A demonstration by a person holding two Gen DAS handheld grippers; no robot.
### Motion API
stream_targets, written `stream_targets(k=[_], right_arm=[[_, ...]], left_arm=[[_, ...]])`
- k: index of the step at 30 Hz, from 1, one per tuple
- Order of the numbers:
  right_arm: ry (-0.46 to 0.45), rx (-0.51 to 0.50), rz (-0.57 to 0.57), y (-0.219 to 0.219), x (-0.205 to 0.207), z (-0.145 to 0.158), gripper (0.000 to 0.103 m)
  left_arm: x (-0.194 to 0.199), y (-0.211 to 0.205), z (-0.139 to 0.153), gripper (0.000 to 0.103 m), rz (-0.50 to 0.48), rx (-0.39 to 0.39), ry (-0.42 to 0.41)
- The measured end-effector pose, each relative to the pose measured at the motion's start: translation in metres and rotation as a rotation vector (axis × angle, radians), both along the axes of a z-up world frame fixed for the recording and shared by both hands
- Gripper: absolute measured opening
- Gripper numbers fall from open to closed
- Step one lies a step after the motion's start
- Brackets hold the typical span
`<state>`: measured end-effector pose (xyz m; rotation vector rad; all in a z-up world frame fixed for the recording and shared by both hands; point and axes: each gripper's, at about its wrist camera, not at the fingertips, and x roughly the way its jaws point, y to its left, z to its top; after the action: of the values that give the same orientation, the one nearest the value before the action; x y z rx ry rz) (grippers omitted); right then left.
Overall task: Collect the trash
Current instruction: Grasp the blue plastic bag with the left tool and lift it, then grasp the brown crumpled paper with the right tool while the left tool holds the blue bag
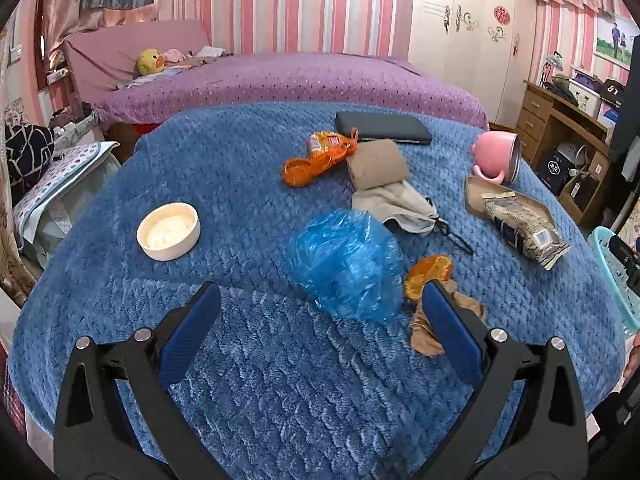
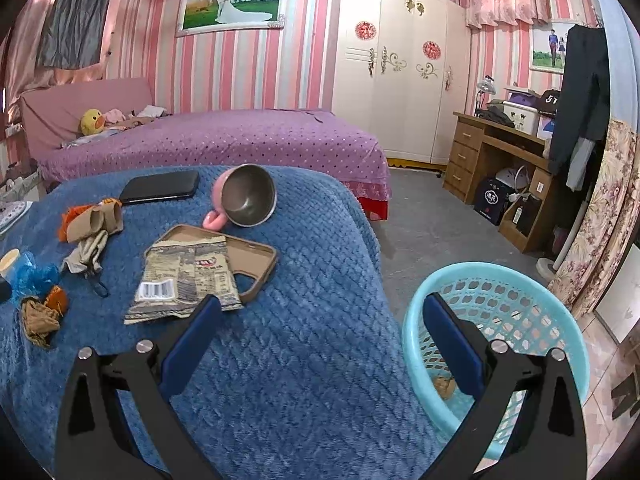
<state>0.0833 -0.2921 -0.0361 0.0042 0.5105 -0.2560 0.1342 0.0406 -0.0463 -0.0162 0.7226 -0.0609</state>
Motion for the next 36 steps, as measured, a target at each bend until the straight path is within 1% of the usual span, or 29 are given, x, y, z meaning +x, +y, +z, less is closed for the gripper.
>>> stream_targets(k=[4,5,6,7,9,11,13,14,18,19,21,22,23,26,28,30,33,36], right_arm=[[0.008,-0.009,0.027,0.012,0.002,-0.001,0.098],[0.011,-0.012,0.033,0.014,0.003,-0.001,0.098],[0.015,-0.015,0.04,0.017,0.003,-0.002,0.098],[0.017,-0.015,0.047,0.019,0.004,-0.002,0.098],[0.02,-0.012,0.058,0.023,0.003,-0.003,0.098],[0.017,-0.009,0.065,0.026,0.002,-0.002,0.098],[0.011,-0.001,0.071,0.029,0.0,-0.001,0.098],[0.008,0.003,0.074,0.031,-0.001,-0.001,0.098],[-0.011,0.021,0.107,0.048,-0.003,0.003,0.098],[-0.014,0.024,0.117,0.053,-0.003,0.003,0.098],[-0.02,0.027,0.154,0.07,-0.005,0.004,0.098],[-0.021,0.027,0.171,0.079,-0.005,0.004,0.098],[-0.022,0.026,0.186,0.086,-0.005,0.004,0.098],[-0.019,0.044,0.264,0.119,-0.006,0.002,0.098],[-0.01,0.039,0.303,0.137,-0.007,-0.002,0.098],[0.001,0.018,0.344,0.159,-0.006,-0.006,0.098],[0.02,0.002,0.381,0.18,-0.003,-0.013,0.098],[0.04,0.006,0.401,0.19,0.002,-0.02,0.098]], left_arm=[[0.01,-0.008,-0.006,0.097,-0.024,0.0,0.013],[0.013,-0.012,-0.009,0.093,-0.032,0.01,0.016],[0.016,-0.016,-0.011,0.084,-0.04,0.02,0.019],[0.021,-0.019,-0.014,0.077,-0.051,0.027,0.028],[0.026,-0.02,-0.017,0.048,-0.059,0.013,0.038],[0.028,-0.016,-0.019,0.034,-0.058,-0.014,0.052],[0.025,-0.01,-0.016,0.032,-0.05,-0.029,0.049],[0.02,-0.008,-0.012,0.031,-0.042,-0.024,0.035],[-0.004,0.007,0.015,0.031,-0.017,-0.022,-0.056],[-0.011,0.011,0.022,0.031,-0.006,-0.012,-0.08],[-0.02,0.017,0.027,0.031,0.008,0.02,-0.095],[-0.026,0.022,0.027,0.031,0.026,0.042,-0.098],[-0.031,0.027,0.025,0.031,0.043,0.048,-0.093],[-0.037,0.043,0.016,0.031,0.094,0.024,-0.06],[-0.039,0.05,0.015,0.031,0.108,0.02,-0.067],[-0.04,0.058,0.014,0.031,0.114,0.013,-0.085],[-0.039,0.064,0.01,0.031,0.11,0.029,-0.095],[-0.038,0.064,0.007,0.031,0.09,0.036,-0.098]])
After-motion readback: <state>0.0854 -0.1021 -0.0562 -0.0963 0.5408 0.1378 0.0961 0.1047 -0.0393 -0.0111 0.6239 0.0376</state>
